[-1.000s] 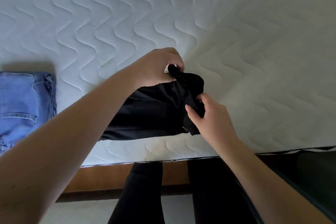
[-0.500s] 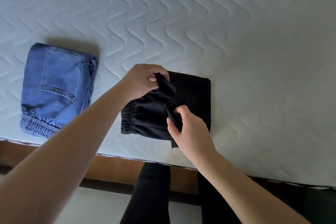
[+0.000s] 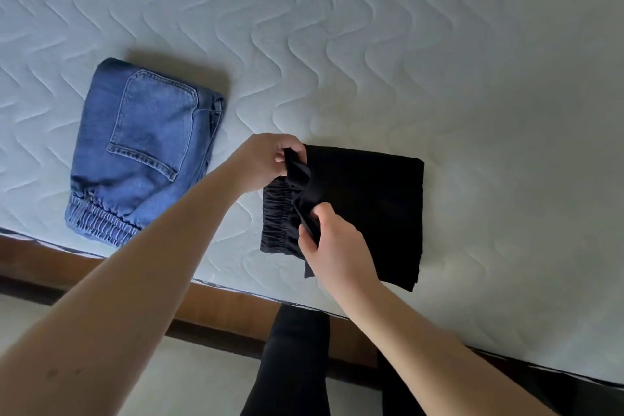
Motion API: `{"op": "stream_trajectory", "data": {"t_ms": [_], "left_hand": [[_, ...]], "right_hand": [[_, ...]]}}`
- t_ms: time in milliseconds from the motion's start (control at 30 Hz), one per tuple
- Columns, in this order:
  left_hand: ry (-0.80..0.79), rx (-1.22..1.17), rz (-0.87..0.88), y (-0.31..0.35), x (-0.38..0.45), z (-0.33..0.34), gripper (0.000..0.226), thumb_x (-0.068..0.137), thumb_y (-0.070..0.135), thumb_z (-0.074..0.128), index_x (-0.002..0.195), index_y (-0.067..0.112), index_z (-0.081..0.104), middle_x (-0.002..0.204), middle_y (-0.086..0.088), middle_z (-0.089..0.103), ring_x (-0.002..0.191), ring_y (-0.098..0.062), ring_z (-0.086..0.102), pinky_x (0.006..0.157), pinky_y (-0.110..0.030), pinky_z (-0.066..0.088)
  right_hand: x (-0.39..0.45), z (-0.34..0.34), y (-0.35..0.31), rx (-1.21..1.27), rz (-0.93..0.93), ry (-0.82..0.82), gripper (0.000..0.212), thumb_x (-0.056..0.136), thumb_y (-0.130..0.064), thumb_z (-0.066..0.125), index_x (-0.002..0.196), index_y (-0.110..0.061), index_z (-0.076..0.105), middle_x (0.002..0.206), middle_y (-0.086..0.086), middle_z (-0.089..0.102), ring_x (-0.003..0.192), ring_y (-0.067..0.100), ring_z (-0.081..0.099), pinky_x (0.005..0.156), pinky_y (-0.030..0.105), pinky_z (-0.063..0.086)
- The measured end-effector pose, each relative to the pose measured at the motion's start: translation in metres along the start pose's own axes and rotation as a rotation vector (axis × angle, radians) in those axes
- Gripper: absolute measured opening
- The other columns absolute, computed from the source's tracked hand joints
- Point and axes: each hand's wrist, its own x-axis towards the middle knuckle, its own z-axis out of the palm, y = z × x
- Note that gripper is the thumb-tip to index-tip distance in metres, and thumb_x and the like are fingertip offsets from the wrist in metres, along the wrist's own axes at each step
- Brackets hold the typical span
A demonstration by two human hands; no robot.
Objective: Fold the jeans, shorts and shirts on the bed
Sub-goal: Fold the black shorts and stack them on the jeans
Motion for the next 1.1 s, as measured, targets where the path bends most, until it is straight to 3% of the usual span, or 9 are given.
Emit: {"op": "stream_trajectory", "data": {"t_ms": [200,333,467,533,633,767,867,933,1100], "left_hand": [[-0.051,0.072,-0.124,-0.022,-0.003,-0.013,0.045,0.085,-0.005,0.044,0.081,0.033,0.067,0.088,0.008,0.068,0.071,0.001,0.064,0.054,-0.008,0.04],[-0.079,0.006,-0.248,-0.029,-0.004,-0.016,0.039,0.089,0.011,0.038,0.082,0.032,0.07,0.092,0.007,0.067,0.08,-0.008,0.066,0.068,-0.026,0.048],[0.051,0.074,-0.237,-0.033,-0.002,-0.008,0.024,0.087,0.05,0.056,0.076,0.031,0.063,0.074,0.012,0.061,0.07,-0.009,0.058,0.057,-0.023,0.035],[0.119,0.211,-0.18,-0.035,0.0,0.001,0.031,0.082,0.051,0.068,0.08,0.024,0.053,0.078,0.01,0.056,0.072,-0.014,0.055,0.057,-0.026,0.033],[0.201,0.317,-0.126,-0.036,0.003,0.011,0.043,0.077,0.042,0.078,0.097,0.02,0.047,0.101,0.001,0.048,0.098,-0.025,0.05,0.076,-0.034,0.039],[0.133,0.332,-0.086,-0.032,0.01,0.011,0.079,0.074,0.05,0.078,0.138,0.028,0.038,0.135,-0.003,0.048,0.123,-0.027,0.046,0.102,-0.044,0.037],[-0.077,0.275,-0.15,-0.03,0.022,0.008,0.079,0.072,0.047,0.081,0.137,0.025,0.042,0.132,0.0,0.055,0.114,-0.024,0.054,0.089,-0.035,0.043],[-0.147,0.293,-0.2,-0.028,0.028,0.005,0.073,0.068,0.047,0.084,0.128,0.021,0.049,0.122,0.0,0.059,0.104,-0.021,0.056,0.08,-0.031,0.045],[-0.298,0.39,-0.266,-0.023,0.03,0.005,0.056,0.063,0.049,0.087,0.099,0.014,0.063,0.085,-0.007,0.072,0.065,-0.018,0.069,0.064,-0.029,0.056]], "right_hand": [[0.01,0.033,-0.016,-0.05,-0.055,-0.059,0.025,0.1,-0.038,0.047,0.114,-0.018,0.046,0.089,-0.002,0.062,0.073,0.018,0.066,0.054,0.02,0.031],[0.015,0.044,-0.013,-0.063,-0.1,-0.16,0.03,0.1,-0.038,0.047,0.124,-0.02,0.045,0.101,-0.001,0.063,0.08,0.017,0.067,0.058,0.021,0.039],[0.016,0.033,0.001,0.015,-0.159,-0.295,0.039,0.099,-0.04,0.048,0.135,-0.025,0.044,0.124,-0.006,0.061,0.096,0.011,0.066,0.073,0.024,0.051],[0.018,0.02,0.015,0.052,-0.173,-0.244,0.034,0.098,-0.038,0.049,0.13,-0.027,0.05,0.118,-0.011,0.063,0.089,0.004,0.064,0.071,0.021,0.051],[0.027,-0.009,0.046,0.105,-0.153,-0.01,0.024,0.094,-0.027,0.057,0.117,-0.022,0.061,0.1,-0.008,0.064,0.081,0.005,0.059,0.075,0.028,0.051],[0.062,-0.048,0.093,-0.163,-0.018,0.21,0.048,0.09,-0.029,0.064,0.134,-0.013,0.053,0.126,0.009,0.056,0.116,0.032,0.052,0.098,0.046,0.042],[0.094,-0.071,0.118,-0.258,0.101,0.001,0.067,0.09,-0.048,0.061,0.147,-0.022,0.036,0.146,0.006,0.04,0.134,0.032,0.035,0.106,0.046,0.033],[0.112,-0.079,0.129,-0.202,0.129,-0.173,0.067,0.086,-0.051,0.065,0.142,-0.021,0.044,0.142,0.006,0.041,0.134,0.03,0.035,0.105,0.041,0.034],[0.125,-0.093,0.135,-0.106,0.132,-0.355,0.064,0.077,-0.05,0.076,0.13,-0.024,0.051,0.126,-0.003,0.052,0.116,0.021,0.053,0.076,0.022,0.037]]}}
